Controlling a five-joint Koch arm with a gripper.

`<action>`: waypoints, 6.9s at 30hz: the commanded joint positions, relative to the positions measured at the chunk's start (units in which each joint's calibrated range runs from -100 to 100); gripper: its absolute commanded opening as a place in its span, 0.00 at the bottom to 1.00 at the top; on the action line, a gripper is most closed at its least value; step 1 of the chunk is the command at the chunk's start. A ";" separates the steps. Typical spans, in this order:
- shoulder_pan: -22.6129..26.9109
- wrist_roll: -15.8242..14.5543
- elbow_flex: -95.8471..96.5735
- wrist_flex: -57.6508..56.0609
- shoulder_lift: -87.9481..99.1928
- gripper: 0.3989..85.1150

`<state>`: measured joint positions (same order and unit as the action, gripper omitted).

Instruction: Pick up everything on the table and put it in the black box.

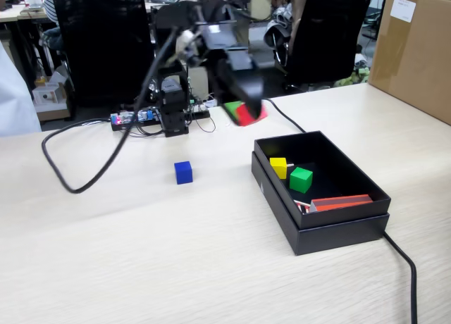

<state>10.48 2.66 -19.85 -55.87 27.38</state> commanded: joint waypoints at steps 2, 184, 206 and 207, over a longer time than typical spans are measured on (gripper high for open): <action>2.54 -2.30 -8.89 -3.18 -5.29 0.16; -14.75 1.51 75.07 10.81 72.62 0.58; -14.75 0.24 108.52 46.75 72.62 0.60; -14.55 0.24 110.15 47.27 72.62 0.60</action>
<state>-4.22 3.00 88.59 -8.94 99.87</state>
